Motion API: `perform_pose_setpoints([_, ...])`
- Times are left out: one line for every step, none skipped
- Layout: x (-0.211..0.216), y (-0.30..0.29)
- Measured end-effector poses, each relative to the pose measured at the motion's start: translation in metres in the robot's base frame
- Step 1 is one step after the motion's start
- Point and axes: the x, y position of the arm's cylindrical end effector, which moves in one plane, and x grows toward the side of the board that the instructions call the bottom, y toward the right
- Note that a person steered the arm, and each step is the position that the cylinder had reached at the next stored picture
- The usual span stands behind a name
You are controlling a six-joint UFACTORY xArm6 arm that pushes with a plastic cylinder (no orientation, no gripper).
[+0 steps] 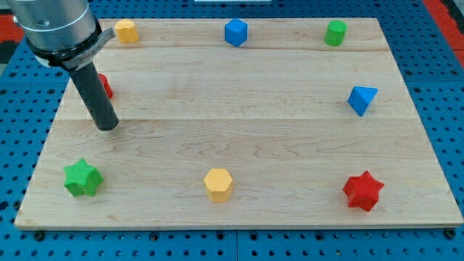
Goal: Place the arm in between the yellow hexagon and red circle
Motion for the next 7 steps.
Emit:
perform_pose_setpoints([0.000, 0.000])
perform_pose_setpoints([0.000, 0.000])
perform_pose_setpoints([0.001, 0.000])
perform_pose_setpoints([0.001, 0.001])
perform_pose_setpoints([0.001, 0.007])
perform_pose_setpoints([0.001, 0.019])
perform_pose_setpoints([0.001, 0.039])
